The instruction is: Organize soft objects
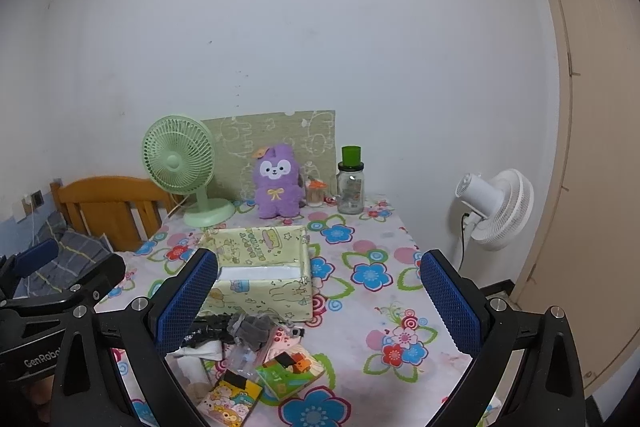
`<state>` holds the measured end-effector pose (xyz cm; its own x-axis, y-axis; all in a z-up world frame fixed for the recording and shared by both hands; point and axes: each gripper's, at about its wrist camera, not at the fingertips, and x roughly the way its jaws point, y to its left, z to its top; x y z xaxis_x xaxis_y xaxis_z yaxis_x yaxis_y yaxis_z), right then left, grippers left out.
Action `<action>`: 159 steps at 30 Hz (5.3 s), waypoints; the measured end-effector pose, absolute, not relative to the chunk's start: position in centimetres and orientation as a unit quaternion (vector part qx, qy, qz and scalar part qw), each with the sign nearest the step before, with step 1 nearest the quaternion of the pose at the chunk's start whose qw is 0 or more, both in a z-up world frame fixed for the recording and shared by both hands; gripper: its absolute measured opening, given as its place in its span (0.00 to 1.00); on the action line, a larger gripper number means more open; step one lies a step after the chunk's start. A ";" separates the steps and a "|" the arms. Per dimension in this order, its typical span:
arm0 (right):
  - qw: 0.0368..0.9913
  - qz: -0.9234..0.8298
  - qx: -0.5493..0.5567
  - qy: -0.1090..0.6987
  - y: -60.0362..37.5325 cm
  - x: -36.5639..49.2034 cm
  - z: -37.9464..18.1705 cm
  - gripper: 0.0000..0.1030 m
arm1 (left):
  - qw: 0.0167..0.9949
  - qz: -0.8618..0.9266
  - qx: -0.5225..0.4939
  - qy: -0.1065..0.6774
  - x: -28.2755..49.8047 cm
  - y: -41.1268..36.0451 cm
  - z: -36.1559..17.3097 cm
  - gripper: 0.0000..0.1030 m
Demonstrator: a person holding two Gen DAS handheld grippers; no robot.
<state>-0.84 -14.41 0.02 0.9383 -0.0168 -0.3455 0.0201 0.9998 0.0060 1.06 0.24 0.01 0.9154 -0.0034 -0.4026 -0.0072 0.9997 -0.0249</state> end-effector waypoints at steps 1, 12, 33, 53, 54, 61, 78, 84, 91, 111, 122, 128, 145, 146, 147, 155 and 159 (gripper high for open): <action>0.984 -0.011 0.005 0.175 -14.5 -0.8 0.0 0.99 | 0.979 0.001 -0.013 0.205 1.1 0.3 0.1 1.00; 0.985 -0.015 0.007 0.172 -14.4 -0.9 -0.2 0.99 | 0.980 0.002 -0.005 0.199 1.0 -0.1 -0.2 1.00; 0.985 -0.018 0.010 0.171 -14.6 -1.0 -0.3 0.99 | 0.980 -0.002 -0.004 0.199 0.7 -0.4 -0.6 1.00; 0.985 -0.018 0.013 0.172 -14.5 -1.1 -0.2 0.99 | 0.980 -0.002 -0.004 0.198 0.8 -0.4 -0.6 1.00; 0.985 -0.018 0.012 0.171 -14.5 -1.1 -0.2 0.99 | 0.980 -0.002 -0.004 0.199 0.8 -0.4 -0.6 1.00; 0.985 -0.017 0.013 0.172 -14.5 -1.1 -0.2 0.99 | 0.980 -0.002 -0.004 0.198 0.7 -0.4 -0.6 0.99; 0.983 -0.002 0.007 0.185 -13.5 -0.1 -1.5 0.98 | 0.976 -0.016 -0.001 0.218 1.8 -1.0 -2.5 0.98; 0.981 -0.002 0.008 0.195 -13.4 0.6 -2.8 0.97 | 0.973 -0.010 -0.013 0.230 2.5 -0.9 -4.0 0.97; 0.978 -0.002 0.004 0.207 -13.2 1.5 -5.4 0.97 | 0.967 -0.020 -0.009 0.254 3.4 -1.6 -6.9 0.96; 0.960 0.004 0.017 0.281 -13.7 3.8 -13.4 0.95 | 0.946 -0.044 -0.007 0.321 4.8 -3.3 -14.2 0.88; 0.951 0.011 0.016 0.308 -13.5 3.6 -16.1 0.95 | 0.934 -0.057 0.000 0.352 4.2 -4.0 -17.2 0.83; 0.949 0.014 0.015 0.316 -13.3 3.6 -16.9 0.95 | 0.930 -0.062 0.004 0.361 4.1 -4.4 -17.9 0.81; 0.938 0.026 0.016 0.346 -12.6 6.1 -18.7 0.95 | 0.919 -0.107 0.003 0.380 5.4 -4.7 -19.0 0.44; 0.937 0.028 0.017 0.348 -12.5 6.4 -18.9 0.95 | 0.919 -0.108 0.004 0.380 5.5 -4.7 -19.0 0.44; 0.936 0.029 0.018 0.350 -12.4 6.5 -19.0 0.95 | 0.918 -0.109 0.005 0.380 5.6 -4.7 -18.9 0.44; 0.928 0.040 0.033 0.370 -12.3 8.2 -20.2 0.95 | 0.917 -0.111 0.008 0.384 6.4 -4.8 -19.1 0.43; 0.924 0.046 0.043 0.378 -12.5 8.7 -20.8 0.88 | 0.917 -0.111 0.017 0.382 6.3 -4.9 -19.2 0.43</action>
<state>8.67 -12.52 -20.77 0.7102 0.1171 -0.6942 -0.0527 0.9921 0.1135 6.32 -4.88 -19.18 0.6838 -0.1909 -0.7043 0.2166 0.9748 -0.0539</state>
